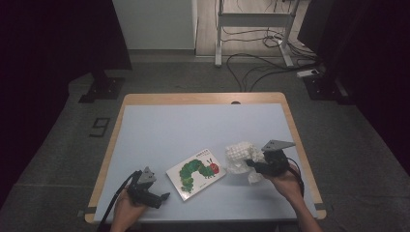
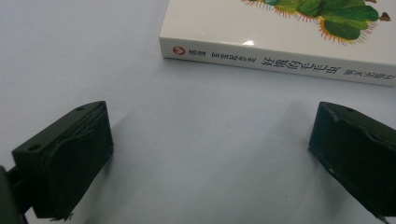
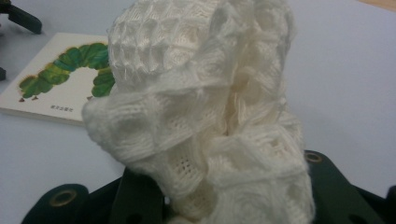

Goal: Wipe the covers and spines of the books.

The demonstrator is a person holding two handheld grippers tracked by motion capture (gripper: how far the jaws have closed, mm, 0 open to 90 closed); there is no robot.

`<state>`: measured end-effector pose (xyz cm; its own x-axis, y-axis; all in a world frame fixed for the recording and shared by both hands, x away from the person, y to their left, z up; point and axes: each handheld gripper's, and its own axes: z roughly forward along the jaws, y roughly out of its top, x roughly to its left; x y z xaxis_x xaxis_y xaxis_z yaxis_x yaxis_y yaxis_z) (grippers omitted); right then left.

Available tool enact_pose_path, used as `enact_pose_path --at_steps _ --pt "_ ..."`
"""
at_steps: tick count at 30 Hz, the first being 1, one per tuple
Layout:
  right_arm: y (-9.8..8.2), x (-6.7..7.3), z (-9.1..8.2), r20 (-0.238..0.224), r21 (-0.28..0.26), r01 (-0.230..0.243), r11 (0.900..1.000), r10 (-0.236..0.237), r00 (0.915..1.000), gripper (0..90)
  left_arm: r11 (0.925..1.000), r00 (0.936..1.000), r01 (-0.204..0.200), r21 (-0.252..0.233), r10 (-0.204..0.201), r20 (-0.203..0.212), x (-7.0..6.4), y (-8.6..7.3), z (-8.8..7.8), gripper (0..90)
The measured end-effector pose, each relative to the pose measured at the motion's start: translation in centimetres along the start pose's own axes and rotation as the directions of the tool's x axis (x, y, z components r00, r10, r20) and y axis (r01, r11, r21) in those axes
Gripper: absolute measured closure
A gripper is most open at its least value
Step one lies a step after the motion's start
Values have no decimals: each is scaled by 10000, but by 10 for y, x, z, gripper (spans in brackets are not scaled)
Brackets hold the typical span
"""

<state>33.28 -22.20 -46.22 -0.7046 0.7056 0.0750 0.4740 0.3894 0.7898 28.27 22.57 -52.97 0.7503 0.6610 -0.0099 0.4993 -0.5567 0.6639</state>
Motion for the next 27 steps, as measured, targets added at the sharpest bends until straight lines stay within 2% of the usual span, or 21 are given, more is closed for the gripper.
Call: enact_pose_path --at_steps 5,17,27 --pt "6 8 7 -326 -86 49 10000 -52 9995 598 10000 10000 -2 2 2 4 0 0 0 0" --pt "22 30 31 -1047 -14 549 9985 -547 9930 597 10000 10000 0 2 0 -1 0 0 0 0" --pt "29 44 53 -1320 140 904 9958 -878 9874 598 10000 10000 1 -2 -1 -3 0 0 0 0"
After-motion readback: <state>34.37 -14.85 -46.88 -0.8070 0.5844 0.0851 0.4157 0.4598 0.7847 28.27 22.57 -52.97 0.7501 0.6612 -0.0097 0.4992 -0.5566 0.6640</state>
